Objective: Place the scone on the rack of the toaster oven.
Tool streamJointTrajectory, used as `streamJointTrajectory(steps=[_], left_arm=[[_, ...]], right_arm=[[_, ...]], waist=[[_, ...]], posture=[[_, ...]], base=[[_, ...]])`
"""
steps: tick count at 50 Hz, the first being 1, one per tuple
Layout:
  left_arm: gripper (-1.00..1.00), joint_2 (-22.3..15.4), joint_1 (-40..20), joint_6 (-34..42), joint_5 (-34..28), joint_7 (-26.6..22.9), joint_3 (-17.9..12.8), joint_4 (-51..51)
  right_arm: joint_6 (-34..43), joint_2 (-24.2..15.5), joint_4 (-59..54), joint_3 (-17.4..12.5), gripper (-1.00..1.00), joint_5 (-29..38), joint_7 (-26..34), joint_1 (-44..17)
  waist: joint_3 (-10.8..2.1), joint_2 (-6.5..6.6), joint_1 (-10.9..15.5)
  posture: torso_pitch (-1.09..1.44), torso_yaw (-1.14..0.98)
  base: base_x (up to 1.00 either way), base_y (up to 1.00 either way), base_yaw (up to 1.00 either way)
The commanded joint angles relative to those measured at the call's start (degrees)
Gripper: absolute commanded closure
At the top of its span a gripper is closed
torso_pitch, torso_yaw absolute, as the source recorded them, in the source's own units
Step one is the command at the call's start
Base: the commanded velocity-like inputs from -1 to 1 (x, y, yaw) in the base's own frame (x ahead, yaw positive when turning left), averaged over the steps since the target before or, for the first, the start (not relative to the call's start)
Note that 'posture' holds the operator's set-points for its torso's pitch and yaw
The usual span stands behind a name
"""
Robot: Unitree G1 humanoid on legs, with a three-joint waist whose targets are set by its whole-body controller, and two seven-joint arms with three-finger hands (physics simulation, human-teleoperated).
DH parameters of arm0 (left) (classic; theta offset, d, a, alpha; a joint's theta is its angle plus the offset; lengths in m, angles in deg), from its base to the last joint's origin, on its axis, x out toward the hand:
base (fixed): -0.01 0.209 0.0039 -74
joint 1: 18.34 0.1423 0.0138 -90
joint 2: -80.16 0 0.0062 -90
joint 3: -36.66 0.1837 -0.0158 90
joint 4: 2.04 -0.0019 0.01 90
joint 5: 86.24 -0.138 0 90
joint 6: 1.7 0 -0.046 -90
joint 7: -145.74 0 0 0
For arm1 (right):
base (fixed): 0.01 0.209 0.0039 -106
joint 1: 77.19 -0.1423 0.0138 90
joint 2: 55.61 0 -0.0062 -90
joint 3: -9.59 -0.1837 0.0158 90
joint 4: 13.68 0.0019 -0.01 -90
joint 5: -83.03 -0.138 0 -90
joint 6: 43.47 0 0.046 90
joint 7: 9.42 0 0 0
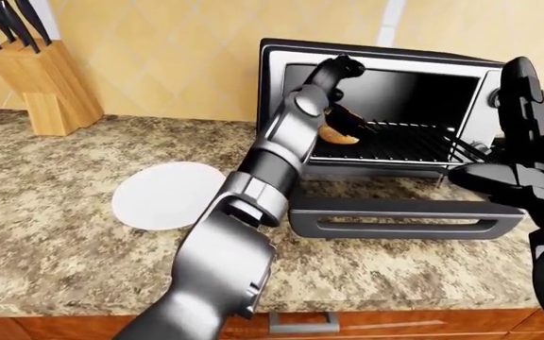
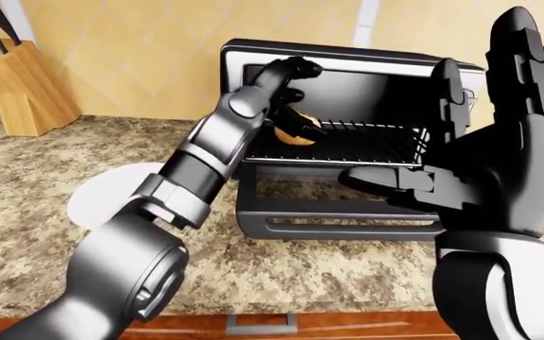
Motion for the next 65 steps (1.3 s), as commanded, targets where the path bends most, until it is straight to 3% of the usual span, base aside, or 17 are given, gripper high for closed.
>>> streamJointTrajectory(steps=[1, 11, 21, 32, 37, 49, 54, 59, 65], left_arm=[[-0.45, -0.47, -2.12, -0.13, 0.22, -0.12, -0.17, 3.82], [-0.41, 0.28, 1.27, 8.39, 0.15, -3.34, 1.82, 18.36], [-0.38, 1.12, 2.64, 22.18, -0.76, -7.88, 2.91, 39.13], [-0.36, -1.85, 5.03, 35.79, -3.13, -13.96, 4.13, 60.84], [-0.34, -5.06, 7.92, 38.54, -4.80, -16.94, 3.67, 67.29], [-0.33, -15.77, 12.60, 51.07, -4.75, -22.97, -0.95, 86.46], [-0.33, -22.19, 18.39, 59.96, -4.83, -25.77, -1.42, 101.49], [-0.35, -29.50, 24.08, 64.81, -2.19, -28.45, -7.24, 111.26], [-0.37, -33.92, 28.25, 67.29, 2.38, -28.44, -15.24, 116.55]], right_arm=[[-1.19, -0.81, 0.49, -0.70, -1.00, -0.22, -0.28, -0.98], [-1.23, -1.31, -0.01, -0.06, -1.00, -0.29, -0.88, -1.85], [-0.69, -2.50, 0.11, -0.02, -1.00, -1.94, -2.57, -3.13], [-1.17, -4.76, -0.56, -0.82, -1.00, -4.22, -4.18, -4.08], [-0.78, -6.86, -0.71, -1.42, -1.00, -7.02, -6.63, -5.75], [-1.42, -11.66, -1.44, -1.71, -1.00, -11.90, -11.22, -8.48], [-2.12, -14.11, -1.73, -2.78, -1.00, -14.64, -12.97, -9.05], [-3.31, -16.61, -2.36, -3.90, -1.00, -16.83, -14.23, -8.87], [-4.30, -18.60, -2.54, -4.21, -1.00, -18.47, -15.55, -9.14]], waist=[[-0.56, -0.30, 0.01], [-0.37, -0.16, -0.02], [0.20, -0.03, 0.06], [0.85, 0.27, 0.15], [1.18, 0.42, 0.22], [1.75, 0.94, 0.36], [2.13, 1.29, 0.35], [2.45, 1.60, 0.53], [2.75, 1.87, 0.64]], posture=[[-0.33, 0.00], [-0.33, 0.00], [-0.33, 0.00], [-0.33, 0.00], [-0.33, 0.00], [-0.33, 0.00], [-0.33, 0.00], [-0.33, 0.00], [-0.33, 0.00]], base=[[0.00, 0.00, 0.00], [0.00, 0.00, 0.00], [0.00, 0.00, 0.00], [0.00, 0.00, 0.00], [0.00, 0.00, 0.00], [0.00, 0.00, 0.00], [0.00, 0.00, 0.00], [0.00, 0.00, 0.00], [0.00, 0.00, 0.00]])
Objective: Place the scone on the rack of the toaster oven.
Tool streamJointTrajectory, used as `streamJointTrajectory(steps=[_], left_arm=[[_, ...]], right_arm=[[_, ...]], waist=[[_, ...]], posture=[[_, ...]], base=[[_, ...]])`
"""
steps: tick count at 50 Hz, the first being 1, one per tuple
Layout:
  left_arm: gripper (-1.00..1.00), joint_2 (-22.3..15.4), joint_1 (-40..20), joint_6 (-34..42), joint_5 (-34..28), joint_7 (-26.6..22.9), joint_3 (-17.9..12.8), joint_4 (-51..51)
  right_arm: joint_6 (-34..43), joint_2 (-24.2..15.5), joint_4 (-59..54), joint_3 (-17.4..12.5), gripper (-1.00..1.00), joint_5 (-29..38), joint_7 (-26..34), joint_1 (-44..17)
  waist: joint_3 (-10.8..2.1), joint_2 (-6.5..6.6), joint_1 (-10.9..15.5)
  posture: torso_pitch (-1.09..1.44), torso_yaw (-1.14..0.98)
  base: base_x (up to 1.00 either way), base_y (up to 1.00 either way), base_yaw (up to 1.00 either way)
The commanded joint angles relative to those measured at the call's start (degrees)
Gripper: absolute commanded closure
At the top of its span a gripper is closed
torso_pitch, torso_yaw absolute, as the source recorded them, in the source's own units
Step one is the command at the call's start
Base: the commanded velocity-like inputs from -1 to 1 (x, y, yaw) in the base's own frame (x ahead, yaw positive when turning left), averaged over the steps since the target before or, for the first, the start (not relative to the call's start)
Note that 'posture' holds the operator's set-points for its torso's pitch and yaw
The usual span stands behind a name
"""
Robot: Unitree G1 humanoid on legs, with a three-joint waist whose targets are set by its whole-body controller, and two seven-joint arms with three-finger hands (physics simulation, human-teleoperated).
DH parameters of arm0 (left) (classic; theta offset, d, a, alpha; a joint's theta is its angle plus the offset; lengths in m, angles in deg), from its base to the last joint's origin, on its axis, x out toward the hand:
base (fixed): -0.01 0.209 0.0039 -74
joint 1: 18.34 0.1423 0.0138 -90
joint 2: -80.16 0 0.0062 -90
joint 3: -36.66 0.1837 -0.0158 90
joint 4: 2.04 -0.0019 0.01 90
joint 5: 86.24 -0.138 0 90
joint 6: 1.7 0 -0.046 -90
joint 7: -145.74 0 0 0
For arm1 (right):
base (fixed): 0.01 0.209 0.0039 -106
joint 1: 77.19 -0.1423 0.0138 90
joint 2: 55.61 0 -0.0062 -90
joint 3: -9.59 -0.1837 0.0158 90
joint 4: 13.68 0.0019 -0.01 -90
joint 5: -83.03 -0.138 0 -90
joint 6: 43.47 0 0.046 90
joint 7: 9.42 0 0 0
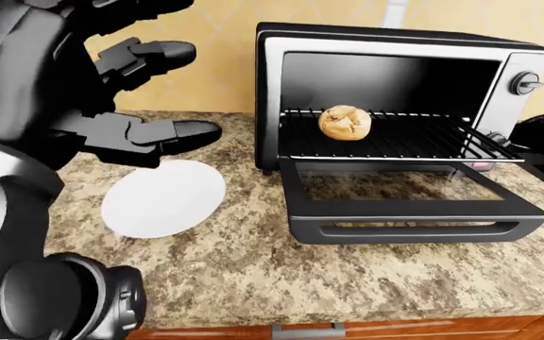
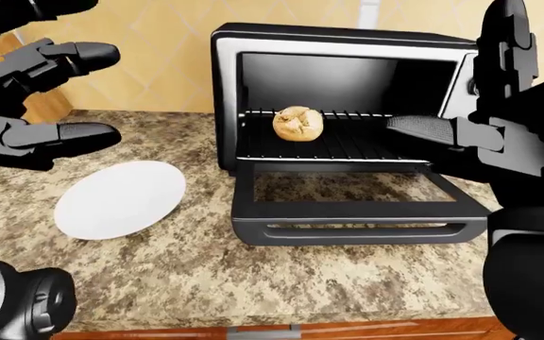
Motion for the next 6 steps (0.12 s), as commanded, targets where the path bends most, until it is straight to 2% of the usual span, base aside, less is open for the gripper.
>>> streamJointTrajectory(steps=[1, 6], left_arm=[[-0.40, -1.09, 0.21, -1.23, 2.17, 0.57, -2.37, 0.70], [-0.57, -2.62, 4.63, -2.61, 6.36, 2.07, -7.80, 2.15]], right_arm=[[-1.43, -1.12, 0.01, -1.12, -1.00, -0.15, 0.01, -0.71], [-2.27, -2.02, 0.13, -2.39, -1.00, -1.10, -0.14, 0.36]], waist=[[-0.38, 0.14, -0.03], [-0.39, 0.22, 0.24]], posture=[[-0.33, 0.00], [-0.33, 0.00]], base=[[0.00, 0.00, 0.00], [0.00, 0.00, 0.00]])
